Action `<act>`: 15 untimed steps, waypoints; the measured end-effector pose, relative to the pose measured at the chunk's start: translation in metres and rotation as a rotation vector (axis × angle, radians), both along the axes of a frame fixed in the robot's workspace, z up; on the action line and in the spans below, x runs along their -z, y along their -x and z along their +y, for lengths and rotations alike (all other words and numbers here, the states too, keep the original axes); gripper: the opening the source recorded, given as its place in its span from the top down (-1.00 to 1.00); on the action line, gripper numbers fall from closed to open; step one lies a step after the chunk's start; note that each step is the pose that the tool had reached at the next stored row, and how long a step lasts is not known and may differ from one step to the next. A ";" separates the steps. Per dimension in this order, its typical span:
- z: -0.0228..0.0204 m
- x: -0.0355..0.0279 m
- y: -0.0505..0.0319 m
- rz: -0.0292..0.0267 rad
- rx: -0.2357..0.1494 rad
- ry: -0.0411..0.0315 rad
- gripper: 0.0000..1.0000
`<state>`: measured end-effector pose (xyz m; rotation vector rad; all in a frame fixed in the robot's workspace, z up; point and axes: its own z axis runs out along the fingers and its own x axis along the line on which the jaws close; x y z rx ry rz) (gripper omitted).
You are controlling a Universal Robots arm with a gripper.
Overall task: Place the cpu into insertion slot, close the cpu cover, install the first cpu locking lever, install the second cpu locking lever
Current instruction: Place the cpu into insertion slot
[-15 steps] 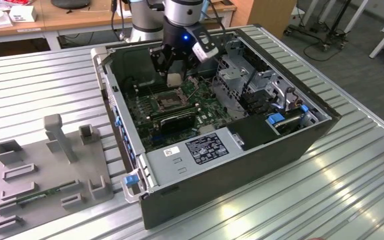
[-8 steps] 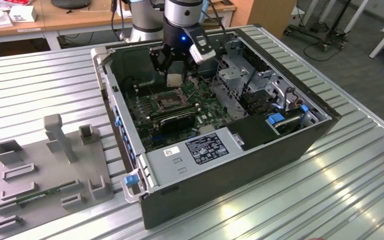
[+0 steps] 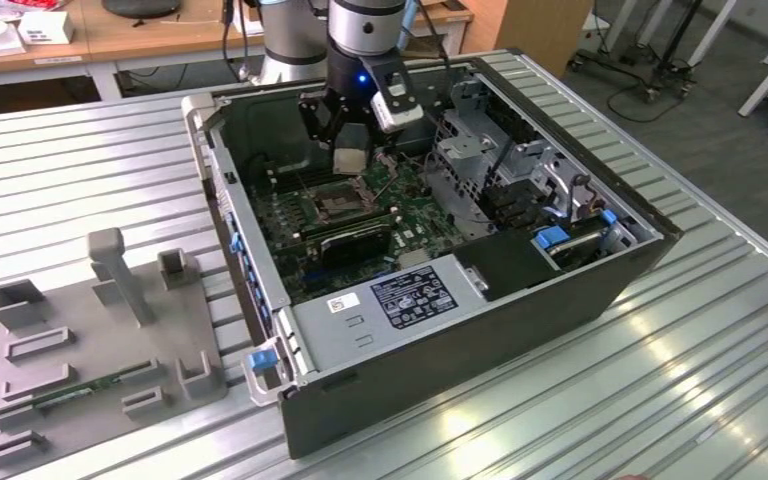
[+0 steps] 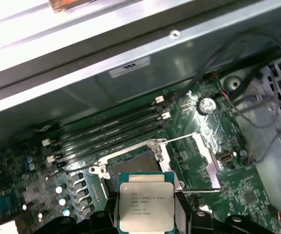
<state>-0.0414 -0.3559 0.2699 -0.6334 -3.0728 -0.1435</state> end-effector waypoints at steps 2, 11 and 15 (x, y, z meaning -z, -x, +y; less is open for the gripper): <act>0.0000 0.0005 0.0000 0.0000 0.036 0.0000 -0.08; 0.0000 0.0029 0.0000 0.0000 0.199 0.0000 -0.08; 0.0000 0.0039 0.0000 0.0000 0.272 0.0000 -0.08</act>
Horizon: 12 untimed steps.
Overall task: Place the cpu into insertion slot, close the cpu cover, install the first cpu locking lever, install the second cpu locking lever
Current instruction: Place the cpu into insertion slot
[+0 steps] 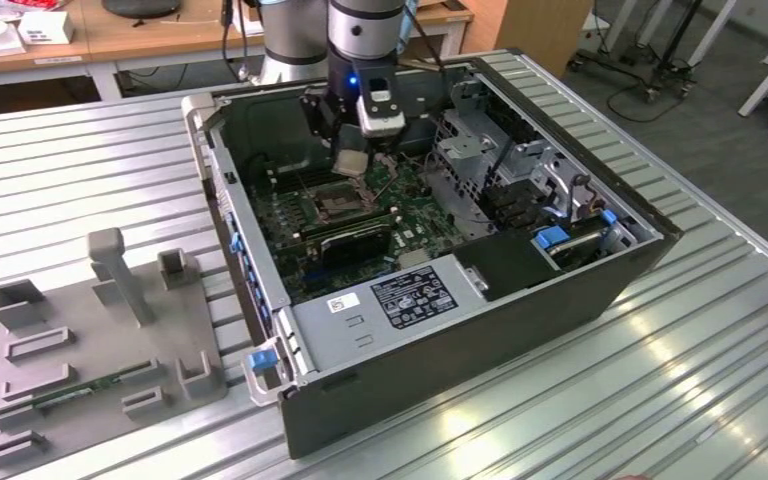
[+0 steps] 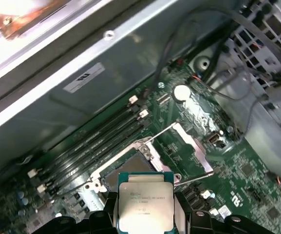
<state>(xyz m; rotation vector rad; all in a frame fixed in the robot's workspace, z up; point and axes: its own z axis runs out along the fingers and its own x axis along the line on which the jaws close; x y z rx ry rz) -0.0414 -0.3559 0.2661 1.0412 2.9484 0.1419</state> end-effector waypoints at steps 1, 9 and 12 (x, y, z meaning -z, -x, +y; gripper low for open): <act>0.0000 0.0002 0.0000 0.0000 0.018 0.0000 -0.08; 0.0000 0.0021 0.0000 0.0000 0.164 0.0000 -0.08; 0.0000 0.0028 0.0000 0.0000 0.219 0.0000 -0.08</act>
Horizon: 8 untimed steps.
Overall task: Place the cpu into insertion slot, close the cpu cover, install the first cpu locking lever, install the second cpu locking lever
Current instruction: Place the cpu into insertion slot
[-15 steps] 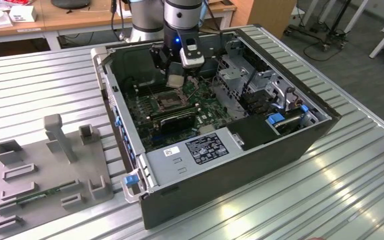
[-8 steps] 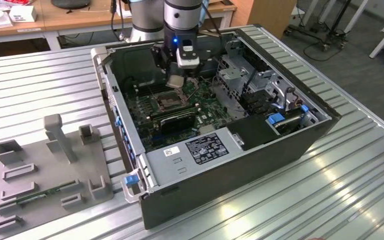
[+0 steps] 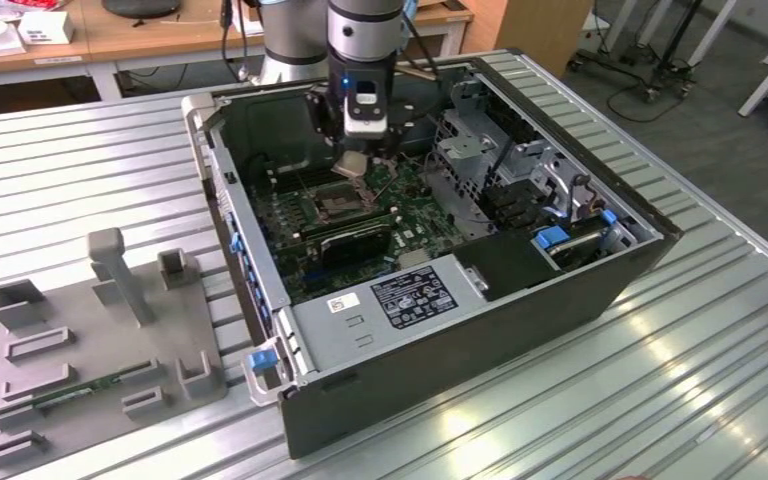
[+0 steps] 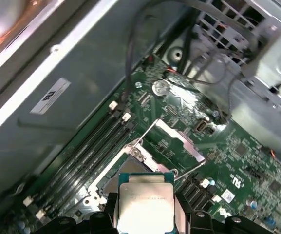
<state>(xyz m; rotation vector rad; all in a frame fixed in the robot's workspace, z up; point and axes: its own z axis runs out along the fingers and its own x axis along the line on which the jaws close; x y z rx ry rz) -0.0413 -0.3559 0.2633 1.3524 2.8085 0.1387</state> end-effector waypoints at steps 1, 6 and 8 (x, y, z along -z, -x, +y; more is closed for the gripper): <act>0.0000 0.0002 0.0000 0.0000 0.018 0.0000 -0.08; 0.0000 0.0013 0.0000 0.0000 0.109 0.0000 -0.08; 0.0000 0.0017 0.0000 0.0000 0.146 0.0000 -0.08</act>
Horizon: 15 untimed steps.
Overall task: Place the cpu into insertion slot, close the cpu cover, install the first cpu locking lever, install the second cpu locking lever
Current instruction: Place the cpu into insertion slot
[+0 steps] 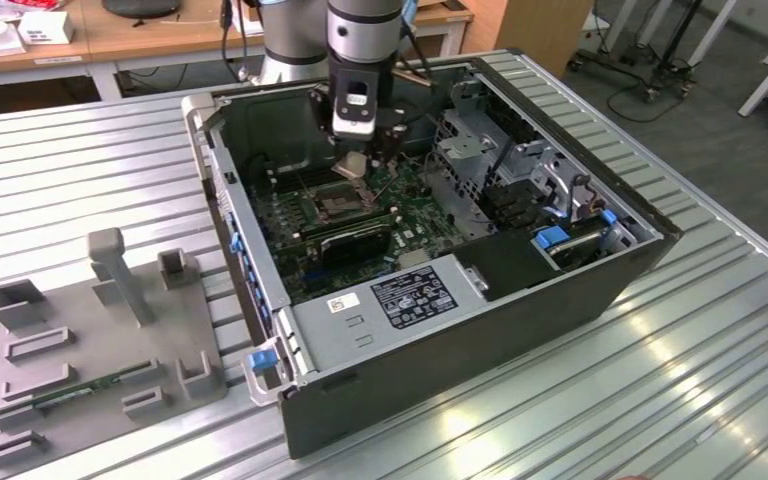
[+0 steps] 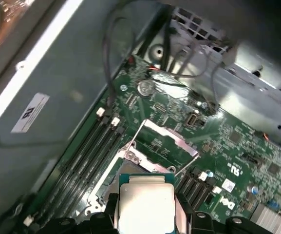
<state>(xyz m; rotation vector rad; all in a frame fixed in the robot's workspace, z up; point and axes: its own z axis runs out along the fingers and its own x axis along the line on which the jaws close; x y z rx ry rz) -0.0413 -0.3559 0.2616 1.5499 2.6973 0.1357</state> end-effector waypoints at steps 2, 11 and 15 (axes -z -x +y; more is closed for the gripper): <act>0.0000 0.0004 0.0000 0.0000 0.036 0.0000 -0.08; 0.0000 0.0021 0.0000 0.0000 0.201 0.0000 -0.08; -0.0001 0.0021 0.0000 0.0000 0.240 0.0000 -0.08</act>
